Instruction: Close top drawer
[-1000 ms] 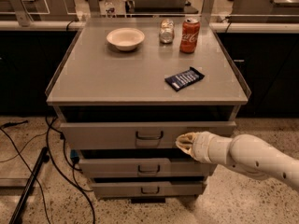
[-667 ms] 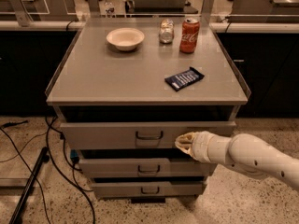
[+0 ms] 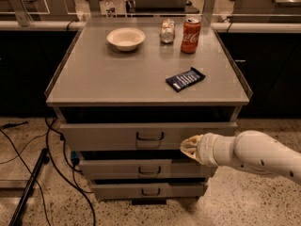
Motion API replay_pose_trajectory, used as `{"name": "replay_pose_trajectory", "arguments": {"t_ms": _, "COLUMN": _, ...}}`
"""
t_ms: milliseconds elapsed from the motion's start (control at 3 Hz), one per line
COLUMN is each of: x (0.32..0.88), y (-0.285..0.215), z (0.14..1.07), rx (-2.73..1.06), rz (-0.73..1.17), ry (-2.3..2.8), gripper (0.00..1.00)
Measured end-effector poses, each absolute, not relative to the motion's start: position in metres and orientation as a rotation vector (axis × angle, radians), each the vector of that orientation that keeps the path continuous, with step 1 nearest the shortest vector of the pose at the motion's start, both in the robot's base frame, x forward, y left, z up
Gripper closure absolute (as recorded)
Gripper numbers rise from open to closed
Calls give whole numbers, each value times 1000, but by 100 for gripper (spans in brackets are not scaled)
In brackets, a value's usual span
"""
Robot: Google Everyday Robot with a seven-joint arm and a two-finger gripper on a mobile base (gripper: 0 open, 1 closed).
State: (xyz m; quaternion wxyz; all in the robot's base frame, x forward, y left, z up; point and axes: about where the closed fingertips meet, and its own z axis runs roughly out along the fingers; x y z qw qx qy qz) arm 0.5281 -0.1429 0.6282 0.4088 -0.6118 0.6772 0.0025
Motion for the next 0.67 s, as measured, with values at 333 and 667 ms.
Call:
{"name": "replay_pose_trajectory", "arguments": {"t_ms": 333, "x": 483, "y": -164, "z": 634, "rx": -1641, "rz": 64, "ry": 1814, "gripper": 100}}
{"name": "replay_pose_trajectory", "arguments": {"t_ms": 667, "x": 468, "y": -159, "z": 631, "rx": -1678, "rz": 129, "ry": 1823, "gripper": 74}}
